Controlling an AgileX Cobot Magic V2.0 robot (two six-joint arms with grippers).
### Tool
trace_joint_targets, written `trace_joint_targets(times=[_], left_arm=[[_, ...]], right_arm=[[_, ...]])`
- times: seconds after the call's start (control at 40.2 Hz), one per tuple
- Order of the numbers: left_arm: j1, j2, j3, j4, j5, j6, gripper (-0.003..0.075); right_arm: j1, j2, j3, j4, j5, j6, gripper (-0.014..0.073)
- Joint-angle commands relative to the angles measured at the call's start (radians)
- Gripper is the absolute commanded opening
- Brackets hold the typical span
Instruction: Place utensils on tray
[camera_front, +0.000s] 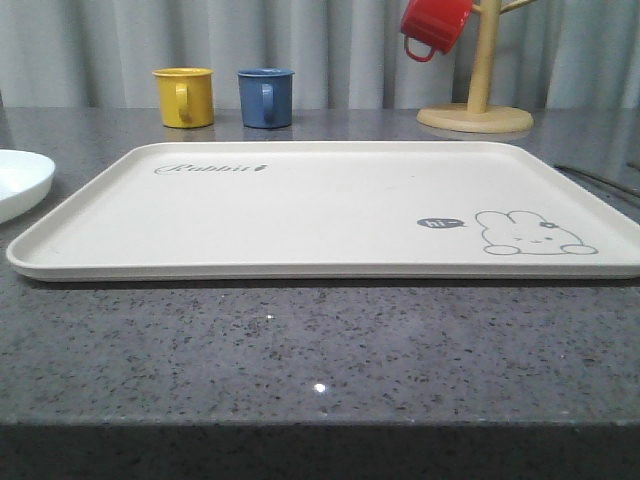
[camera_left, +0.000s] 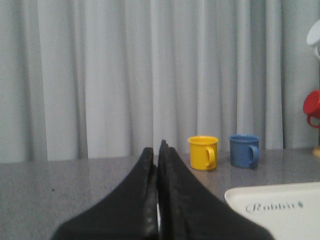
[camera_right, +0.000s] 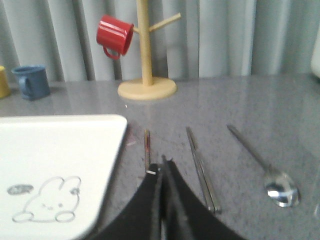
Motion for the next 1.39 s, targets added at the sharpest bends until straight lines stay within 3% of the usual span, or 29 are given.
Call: trace_joint_targets(times=[0.0, 0.149, 0.323, 0.497, 0.597, 0.746, 0.82, 0.895, 1.168, 1.367], left_arm=[[0.003, 0.069, -0.158, 0.006, 0.038, -0.001, -0.0018], [0.003, 0.277, -0.338, 0.046, 0.219, 0.001, -0.0018], [0.003, 0.447, -0.42, 0.076, 0.212, 0.001, -0.0018], [0.003, 0.468, -0.421, 0.076, 0.21, 0.001, 0.0], [0.003, 0.468, -0.421, 0.076, 0.21, 0.001, 0.0151], [0.003, 0.468, -0.421, 0.076, 0.214, 0.001, 0.0524], [0.003, 0.468, -0.421, 0.076, 0.214, 0.001, 0.0613], [0.003, 0.468, -0.421, 0.076, 0.211, 0.001, 0.0619], [0.001, 0.515, -0.443, 0.058, 0.236, 0.001, 0.0619], [-0.062, 0.762, -0.634, 0.04, 0.506, 0.001, 0.0619]], right_arm=[[-0.007, 0.025, -0.16, 0.005, 0.034, -0.007, -0.0067], [-0.007, 0.191, -0.337, 0.005, 0.116, -0.007, -0.0067], [-0.007, 0.396, -0.443, 0.005, 0.158, -0.007, -0.0067], [-0.007, 0.438, -0.453, 0.006, 0.158, -0.007, -0.0057], [-0.007, 0.438, -0.453, 0.006, 0.158, -0.007, 0.0064], [-0.007, 0.438, -0.453, 0.005, 0.158, -0.007, 0.0442], [-0.007, 0.438, -0.453, 0.005, 0.157, -0.007, 0.0573], [-0.007, 0.438, -0.453, 0.005, 0.156, -0.007, 0.0645], [-0.007, 0.438, -0.453, 0.005, 0.156, -0.007, 0.0645], [-0.007, 0.438, -0.453, 0.005, 0.156, -0.007, 0.0645]])
